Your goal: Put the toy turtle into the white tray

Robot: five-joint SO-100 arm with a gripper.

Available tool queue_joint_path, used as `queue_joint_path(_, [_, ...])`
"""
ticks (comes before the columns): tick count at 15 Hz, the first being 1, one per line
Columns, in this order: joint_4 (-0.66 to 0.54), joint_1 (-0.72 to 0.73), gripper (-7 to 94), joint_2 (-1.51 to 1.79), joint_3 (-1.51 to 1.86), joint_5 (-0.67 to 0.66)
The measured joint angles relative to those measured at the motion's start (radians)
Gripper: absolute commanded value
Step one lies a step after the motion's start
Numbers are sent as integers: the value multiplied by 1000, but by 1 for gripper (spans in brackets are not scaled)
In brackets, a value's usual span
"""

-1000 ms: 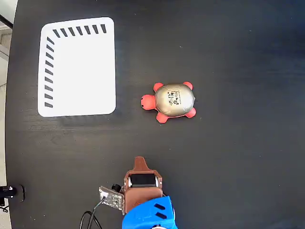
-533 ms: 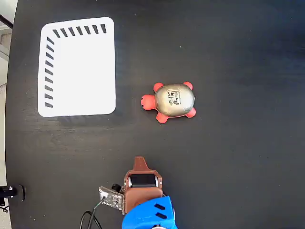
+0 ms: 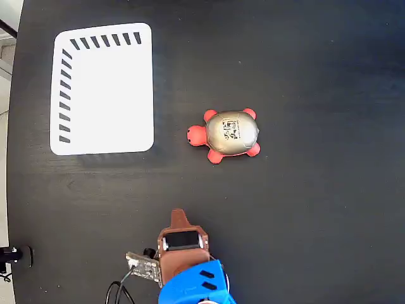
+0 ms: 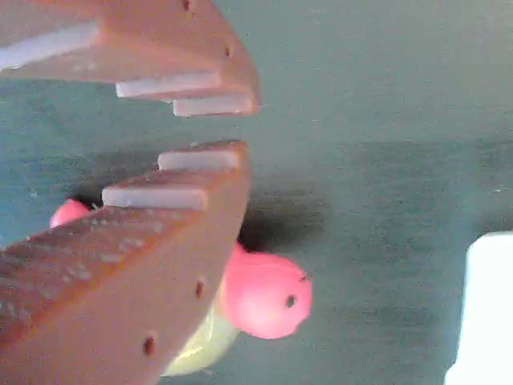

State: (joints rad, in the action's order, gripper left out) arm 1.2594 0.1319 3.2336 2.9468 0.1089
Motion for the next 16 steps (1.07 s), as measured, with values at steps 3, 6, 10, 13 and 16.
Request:
queue_joint_path(3, [-91, 2, 0, -164, -67, -29])
queue_joint_path(6, [-167, -46, 0, -485, -244, -78])
queue_joint_path(10, [-109, -132, 0, -862, -563, -132])
queue_joint_path(13, [14, -186, 0, -1108, -830, -181])
queue_joint_path(16, [129, -272, 0, -1345, -1091, -244])
